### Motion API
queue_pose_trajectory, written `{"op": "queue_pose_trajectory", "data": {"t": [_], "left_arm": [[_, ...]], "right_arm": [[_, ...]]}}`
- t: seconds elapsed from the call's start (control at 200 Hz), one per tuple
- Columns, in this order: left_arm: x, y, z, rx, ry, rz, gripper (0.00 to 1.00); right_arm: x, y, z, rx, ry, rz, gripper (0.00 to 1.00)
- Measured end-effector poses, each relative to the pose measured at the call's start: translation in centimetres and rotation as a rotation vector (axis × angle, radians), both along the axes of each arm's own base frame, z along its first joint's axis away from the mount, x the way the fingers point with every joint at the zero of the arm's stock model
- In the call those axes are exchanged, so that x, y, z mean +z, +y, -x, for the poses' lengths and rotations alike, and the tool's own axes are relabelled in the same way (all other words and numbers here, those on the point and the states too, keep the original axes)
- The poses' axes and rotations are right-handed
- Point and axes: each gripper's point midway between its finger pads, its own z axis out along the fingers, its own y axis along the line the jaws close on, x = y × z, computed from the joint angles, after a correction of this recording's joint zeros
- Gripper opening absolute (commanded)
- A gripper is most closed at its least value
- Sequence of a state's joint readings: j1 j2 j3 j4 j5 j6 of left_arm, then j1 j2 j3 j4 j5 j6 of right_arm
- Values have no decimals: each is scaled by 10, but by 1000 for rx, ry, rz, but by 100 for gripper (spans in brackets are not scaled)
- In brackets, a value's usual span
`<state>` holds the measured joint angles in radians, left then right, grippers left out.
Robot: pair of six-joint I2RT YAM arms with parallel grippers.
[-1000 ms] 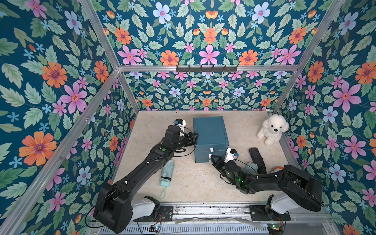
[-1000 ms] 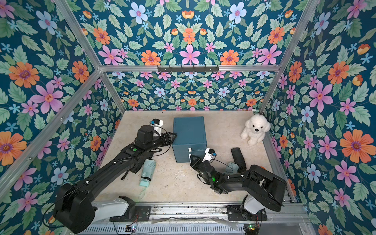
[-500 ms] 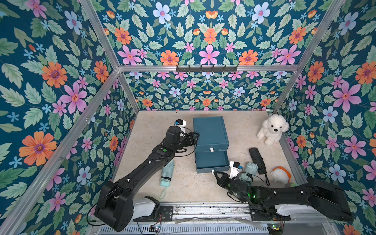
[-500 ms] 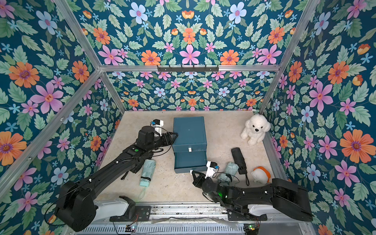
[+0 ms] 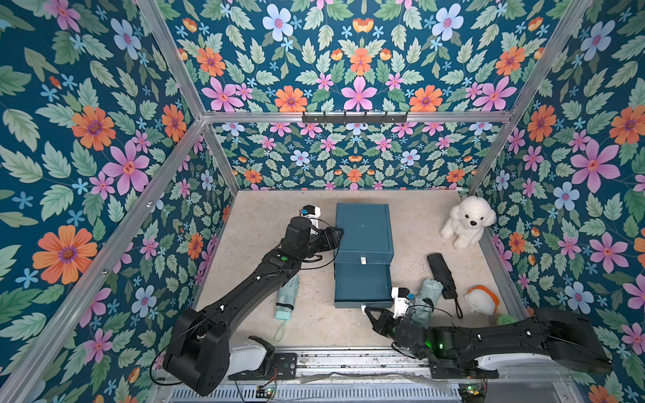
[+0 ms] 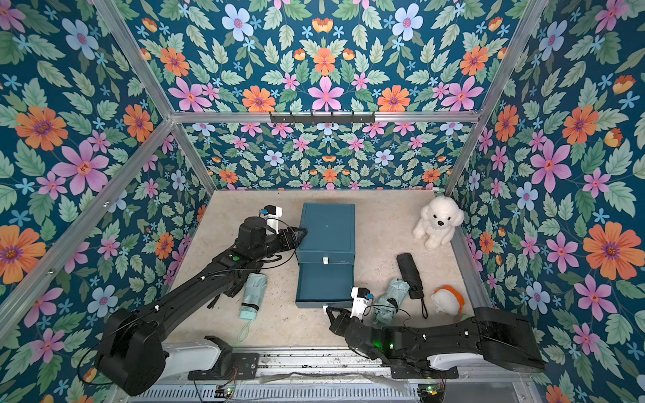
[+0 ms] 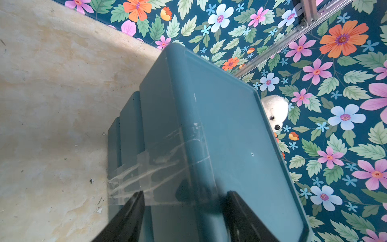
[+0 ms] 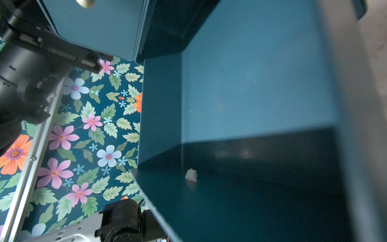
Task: Place the umbrella in the drawer by color
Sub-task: Open the drawer in the storage box.
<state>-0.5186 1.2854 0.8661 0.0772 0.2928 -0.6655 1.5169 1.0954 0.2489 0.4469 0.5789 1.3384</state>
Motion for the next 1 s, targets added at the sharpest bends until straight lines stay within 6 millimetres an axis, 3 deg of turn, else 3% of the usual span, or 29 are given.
{"op": "queue_pose_trajectory", "data": {"t": [0.16, 0.435, 0.465, 0.51, 0.535, 0.665, 0.825, 0.87, 0.935, 1.0], "left_arm": [[0, -1, -1, 2, 2, 4, 66], [0, -1, -2, 3, 6, 11, 66], [0, -1, -2, 3, 6, 12, 66], [0, -2, -1, 0, 8, 15, 66], [0, -3, -1, -2, 9, 16, 66], [1, -2, -3, 4, 7, 15, 66], [3, -1, -2, 8, 14, 9, 66], [4, 1, -1, 13, 17, 7, 67], [8, 3, 2, 16, 14, 8, 67], [16, 5, 3, 25, 6, 17, 68]], "right_arm": [[-5, -5, 16, 12, 24, 36, 0], [-14, -4, 17, -7, 40, 60, 0], [-14, -2, 17, -3, 42, 61, 12], [-12, 1, 19, 6, 43, 62, 41], [-12, 3, 20, 11, 42, 68, 48], [-21, 1, 37, 96, 51, 216, 56], [14, -20, 38, 85, 20, 309, 66], [28, -31, 32, 54, 7, 329, 61], [51, -47, 18, -7, -8, 353, 39], [70, -64, -12, -107, -12, 369, 24]]}}
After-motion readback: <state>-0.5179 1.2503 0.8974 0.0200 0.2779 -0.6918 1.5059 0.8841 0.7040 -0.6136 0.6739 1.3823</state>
